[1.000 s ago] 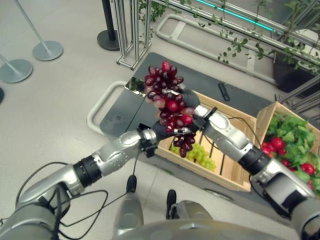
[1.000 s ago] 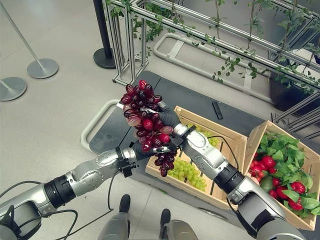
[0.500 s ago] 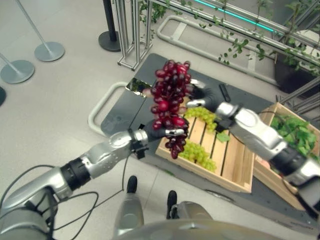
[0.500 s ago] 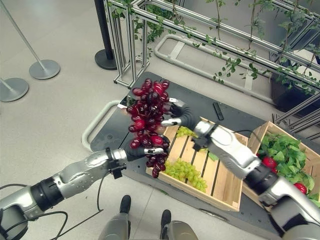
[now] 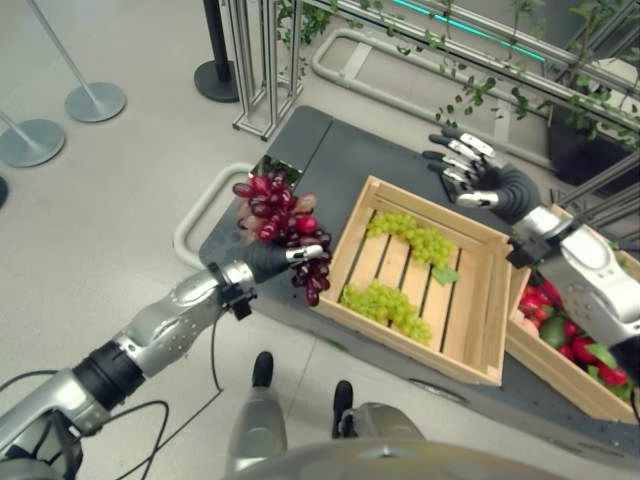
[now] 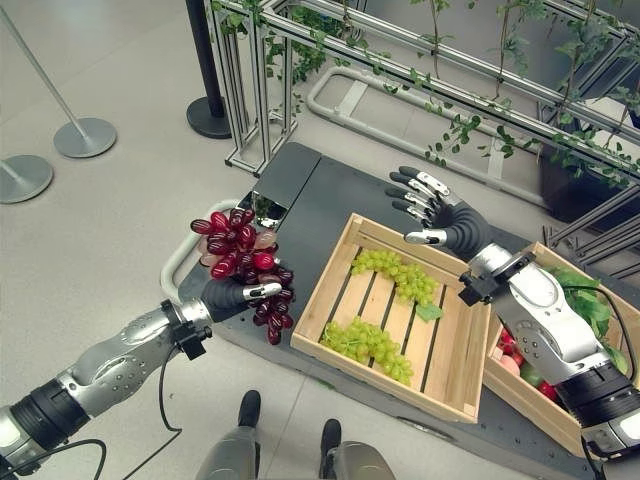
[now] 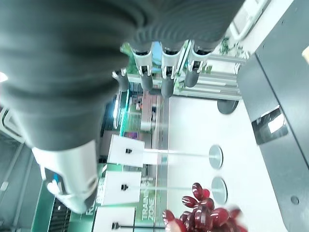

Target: Pick up the fruits from the basket on one side to the basket on the other side

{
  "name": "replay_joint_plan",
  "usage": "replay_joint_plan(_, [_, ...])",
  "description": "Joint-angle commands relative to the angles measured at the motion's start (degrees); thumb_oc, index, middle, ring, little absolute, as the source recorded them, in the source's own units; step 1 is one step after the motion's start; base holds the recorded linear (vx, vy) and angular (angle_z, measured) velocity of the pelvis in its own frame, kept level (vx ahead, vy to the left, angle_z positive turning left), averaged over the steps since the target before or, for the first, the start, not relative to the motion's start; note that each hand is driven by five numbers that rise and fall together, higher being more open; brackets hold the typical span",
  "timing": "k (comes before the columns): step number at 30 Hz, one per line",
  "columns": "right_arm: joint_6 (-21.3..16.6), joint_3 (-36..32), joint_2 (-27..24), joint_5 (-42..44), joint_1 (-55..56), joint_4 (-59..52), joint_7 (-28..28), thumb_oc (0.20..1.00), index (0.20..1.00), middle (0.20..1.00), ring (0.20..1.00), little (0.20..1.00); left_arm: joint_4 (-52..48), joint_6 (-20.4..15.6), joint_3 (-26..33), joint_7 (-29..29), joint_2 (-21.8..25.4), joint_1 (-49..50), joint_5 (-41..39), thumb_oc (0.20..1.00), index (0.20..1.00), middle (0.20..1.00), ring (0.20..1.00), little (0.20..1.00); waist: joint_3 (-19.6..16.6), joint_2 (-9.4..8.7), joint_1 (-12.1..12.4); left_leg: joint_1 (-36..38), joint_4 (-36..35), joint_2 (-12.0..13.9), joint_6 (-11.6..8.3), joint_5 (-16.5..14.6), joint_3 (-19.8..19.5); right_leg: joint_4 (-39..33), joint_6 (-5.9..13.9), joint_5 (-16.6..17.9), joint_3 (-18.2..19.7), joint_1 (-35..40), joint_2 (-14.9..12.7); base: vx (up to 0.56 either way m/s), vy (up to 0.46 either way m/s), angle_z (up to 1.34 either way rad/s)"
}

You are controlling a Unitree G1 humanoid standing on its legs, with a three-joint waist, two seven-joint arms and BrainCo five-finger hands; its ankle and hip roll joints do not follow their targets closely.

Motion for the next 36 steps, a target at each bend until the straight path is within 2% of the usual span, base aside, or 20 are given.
replay_joint_plan(1, [-4.19,-4.81,1.81,0.98,-0.25,-0.58,-0.36,1.000,1.000,1.000,1.000,1.000,-2.79,-4.83,6.18,-2.29,-1.28,-0.14,-0.25,0.200,0.200,0.200,0.200,0.200,-1.83,-1.69,-0.64,2.73,3.78,-1.93,2.63,-6.98,-0.10,0.60,4.12,6.70,-0.27,-3.49,-1.35,0.00,0.000,0.00])
replay_joint_plan(10, [-4.15,-6.91,6.13,-1.25,0.97,0.25,-0.87,1.000,1.000,1.000,1.000,1.000,-1.56,-5.96,12.08,-1.52,-2.56,3.20,1.02,0.200,0.200,0.200,0.200,0.200,-1.73,-1.35,-0.27,2.96,3.80,-2.04,3.32,-7.16,-0.73,3.24,4.27,6.30,0.15,-4.22,-1.37,0.00,0.000,0.00])
replay_joint_plan(11, [-4.32,-7.02,6.94,-1.88,1.16,0.30,-0.82,1.000,1.000,1.000,1.000,1.000,-1.41,-6.47,13.17,-1.06,-2.75,3.58,1.80,0.200,0.200,0.200,0.200,0.200,-1.49,-1.13,-0.22,3.25,3.47,-2.08,3.75,-7.18,-1.45,6.61,4.56,5.91,0.67,-5.41,-1.25,0.00,0.000,0.00])
replay_joint_plan(12, [-4.39,-7.09,7.29,-2.53,1.11,0.21,-1.09,1.000,1.000,1.000,1.000,1.000,-1.12,-6.72,13.23,-0.91,-2.99,3.28,2.13,0.200,0.200,0.200,0.200,0.200,-1.10,-0.96,-0.39,3.22,3.47,-1.97,3.87,-7.00,-1.98,8.83,4.83,5.65,1.68,-6.10,-0.87,-0.05,-0.012,0.06])
replay_joint_plan(14, [-4.55,-6.98,8.24,-3.86,0.40,0.89,-1.86,1.000,1.000,1.000,1.000,1.000,0.32,-7.50,12.91,-0.78,-3.64,1.41,2.43,0.200,0.200,0.200,0.200,0.200,0.10,-0.62,-1.17,2.20,3.80,-1.71,3.82,-5.99,-3.34,12.62,5.79,5.09,7.08,-7.58,1.06,-0.09,-0.059,0.41])
replay_joint_plan(15, [-4.62,-6.93,8.68,-4.73,0.39,1.22,-2.43,1.000,1.000,1.000,1.000,1.000,1.29,-7.91,12.83,-0.77,-4.56,0.63,2.50,0.200,0.200,0.200,0.200,0.200,0.25,-0.26,-1.24,0.94,4.09,-1.65,3.65,-5.43,-4.12,12.58,5.46,3.16,10.39,-7.45,2.48,-0.14,-0.120,0.90])
replay_joint_plan(16, [-4.56,-7.13,9.79,-4.79,0.64,1.25,-2.11,1.000,1.000,1.000,1.000,1.000,2.53,-8.20,13.97,-0.88,-6.43,0.71,3.06,0.200,0.200,0.200,0.200,0.200,-0.24,0.02,-0.60,-1.05,4.40,-1.95,3.56,-4.70,-5.33,10.33,3.69,0.94,11.97,-6.23,3.27,-0.09,-0.090,0.83])
replay_joint_plan(19, [-4.40,-6.49,10.96,-4.70,-0.06,1.48,-1.98,1.000,1.000,1.000,1.000,1.000,2.98,-8.45,15.52,-0.54,-7.40,1.45,3.71,0.200,0.200,0.200,0.200,0.200,-0.57,0.06,0.09,-1.66,4.24,-1.92,3.44,-4.27,-6.22,9.06,2.96,0.42,10.48,-5.67,2.92,-0.06,-0.122,0.23])
replay_joint_plan(20, [-4.12,-4.84,12.61,-4.90,-1.03,2.13,-1.79,1.000,1.000,1.000,1.000,1.000,3.30,-9.10,17.67,0.24,-9.25,2.79,5.89,0.200,0.200,0.200,0.200,0.200,-0.67,0.20,1.49,-2.52,4.32,-1.02,2.77,-3.40,-7.17,8.12,1.97,-0.54,8.33,-5.40,3.57,-0.08,-0.234,0.00])
replay_joint_plan(22, [-3.71,-4.89,12.98,-5.36,-0.66,1.54,-1.37,1.000,1.000,1.000,1.000,1.000,4.50,-9.45,19.47,0.30,-11.47,4.63,7.27,0.200,0.200,0.200,0.200,0.200,-0.17,0.42,2.03,-3.12,4.25,-0.53,1.93,-2.18,-8.56,6.86,1.32,-0.83,6.66,-4.88,4.28,-0.11,-0.266,0.21])
replay_joint_plan(26, [-4.23,-5.43,14.01,-6.48,-1.04,1.80,-2.02,1.000,1.000,1.000,1.000,1.000,7.07,-11.09,22.43,0.85,-14.75,6.19,10.34,0.200,0.200,0.200,0.200,0.200,1.91,2.20,3.32,-7.11,0.74,0.06,-0.99,4.51,-12.53,4.22,0.44,-1.33,0.45,-5.23,4.70,-0.20,-0.161,0.88])
replay_joint_plan(27, [-4.64,-6.19,14.22,-6.89,-0.81,1.83,-2.60,1.000,1.000,1.000,1.000,1.000,7.47,-11.67,23.54,1.29,-15.56,6.40,10.99,0.200,0.200,0.200,0.200,0.200,2.61,2.31,3.39,-8.27,1.11,-0.17,-0.51,4.81,-10.53,4.51,0.41,-1.23,-0.68,-5.64,4.06,-0.25,-0.080,0.84])
replay_joint_plan(28, [-4.93,-7.48,13.99,-7.83,0.06,1.26,-2.82,1.000,1.000,1.000,1.000,1.000,7.51,-11.98,24.61,1.27,-16.19,6.70,11.67,0.200,0.200,0.200,0.200,0.200,2.78,2.39,2.94,-8.90,3.01,0.24,0.27,3.62,-6.03,4.27,0.41,-0.28,-2.26,-6.52,3.13,-0.25,-0.065,0.65])
replay_joint_plan(29, [-4.85,-8.49,14.15,-8.93,0.81,1.02,-3.29,1.000,1.000,1.000,1.000,1.000,8.27,-12.05,25.51,1.25,-17.06,7.01,12.79,0.200,0.200,0.200,0.200,0.200,2.73,2.12,2.53,-8.65,5.48,0.71,0.67,1.84,-1.76,3.87,0.50,0.32,-3.79,-6.91,1.98,-0.29,-0.087,0.94])
replay_joint_plan(30, [-5.12,-10.11,14.61,-9.57,1.91,0.83,-3.92,1.000,1.000,1.000,1.000,1.000,8.70,-12.49,26.49,1.35,-18.06,7.34,13.95,0.200,0.200,0.200,0.200,0.200,2.65,1.80,2.03,-8.69,9.83,1.29,1.62,-1.67,2.39,3.30,0.08,1.16,-5.87,-7.61,0.62,-0.25,-0.098,1.09])
replay_joint_plan(33, [-5.83,-14.28,15.83,-11.77,5.09,-1.56,-4.54,1.000,1.000,1.000,1.000,1.000,9.16,-13.23,28.86,1.11,-19.59,8.73,16.75,0.200,0.200,0.200,0.200,0.200,2.07,1.75,1.09,-6.42,17.76,1.93,2.46,-8.26,7.43,1.62,-0.73,1.41,-11.21,-6.98,-1.61,-0.13,-0.114,1.52])
replay_joint_plan(35, [-6.13,-17.16,17.04,-11.41,7.97,-2.49,-4.51,1.000,1.000,1.000,1.000,1.000,9.30,-13.51,30.36,1.52,-20.57,10.10,18.59,0.200,0.200,0.200,0.200,0.200,1.00,2.83,0.30,-1.83,17.49,2.86,2.76,-10.48,11.28,0.94,-1.22,1.15,-15.90,-6.54,-2.34,-0.01,-0.027,1.29])
replay_joint_plan(36, [-6.21,-18.63,17.65,-11.26,9.38,-2.88,-4.60,1.000,1.000,1.000,1.000,1.000,9.53,-13.61,30.77,1.76,-21.21,10.68,19.36,0.200,0.200,0.200,0.200,0.200,0.42,3.98,-0.24,1.15,17.19,3.97,2.27,-13.05,13.20,1.09,-0.85,-0.27,-17.52,-5.62,-1.96,0.02,0.033,1.29])
